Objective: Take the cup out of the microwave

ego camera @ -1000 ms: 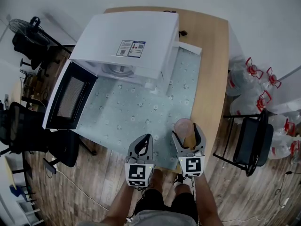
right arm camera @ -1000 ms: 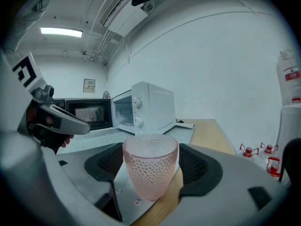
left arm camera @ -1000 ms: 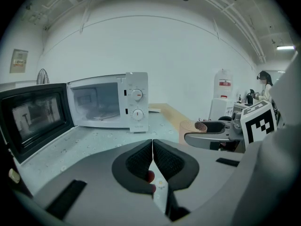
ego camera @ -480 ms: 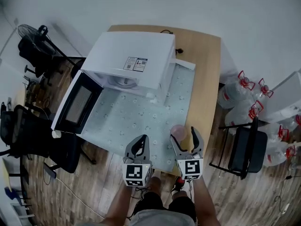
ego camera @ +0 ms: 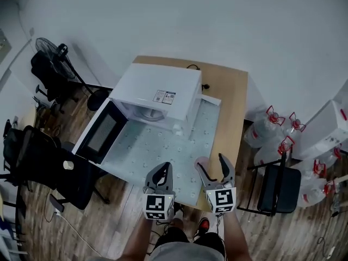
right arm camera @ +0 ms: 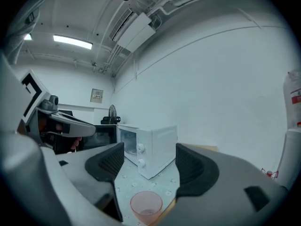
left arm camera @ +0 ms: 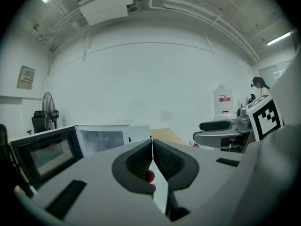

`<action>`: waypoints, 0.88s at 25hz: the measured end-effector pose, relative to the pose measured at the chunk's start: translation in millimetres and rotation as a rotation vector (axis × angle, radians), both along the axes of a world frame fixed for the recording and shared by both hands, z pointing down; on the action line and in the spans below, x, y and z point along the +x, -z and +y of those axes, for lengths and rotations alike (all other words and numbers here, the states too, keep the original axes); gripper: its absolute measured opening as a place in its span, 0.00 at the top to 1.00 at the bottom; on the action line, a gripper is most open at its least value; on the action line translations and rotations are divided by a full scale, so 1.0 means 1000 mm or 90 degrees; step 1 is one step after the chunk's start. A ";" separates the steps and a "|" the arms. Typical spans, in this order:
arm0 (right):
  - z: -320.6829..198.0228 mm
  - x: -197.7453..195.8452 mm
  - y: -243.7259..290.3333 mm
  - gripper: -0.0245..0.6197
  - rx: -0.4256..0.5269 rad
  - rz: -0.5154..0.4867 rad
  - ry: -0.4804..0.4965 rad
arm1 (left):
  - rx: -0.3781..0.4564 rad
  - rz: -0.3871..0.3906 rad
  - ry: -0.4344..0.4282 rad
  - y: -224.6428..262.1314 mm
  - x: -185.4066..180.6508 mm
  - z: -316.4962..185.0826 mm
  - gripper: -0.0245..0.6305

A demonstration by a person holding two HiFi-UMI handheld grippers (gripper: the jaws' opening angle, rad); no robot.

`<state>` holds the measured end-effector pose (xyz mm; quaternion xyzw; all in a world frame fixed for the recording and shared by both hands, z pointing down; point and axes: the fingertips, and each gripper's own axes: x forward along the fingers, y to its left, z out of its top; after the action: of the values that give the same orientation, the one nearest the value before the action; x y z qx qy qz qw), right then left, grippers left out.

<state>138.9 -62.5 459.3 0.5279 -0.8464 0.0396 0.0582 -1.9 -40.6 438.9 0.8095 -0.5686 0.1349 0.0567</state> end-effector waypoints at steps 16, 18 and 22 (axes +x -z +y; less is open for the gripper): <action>0.057 -0.041 0.045 0.76 0.027 0.001 0.094 | 0.045 0.003 0.067 0.040 -0.028 0.064 0.93; 0.064 -0.046 0.044 0.80 0.024 -0.003 0.100 | 0.047 0.003 0.076 0.043 -0.033 0.071 0.93; 0.075 -0.051 0.041 0.86 0.018 -0.005 0.108 | 0.048 0.000 0.097 0.043 -0.041 0.086 0.93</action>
<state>88.0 12.8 417.9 0.4547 -0.8889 0.0245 0.0503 -43.0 45.9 395.9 0.7653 -0.6334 0.1091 0.0364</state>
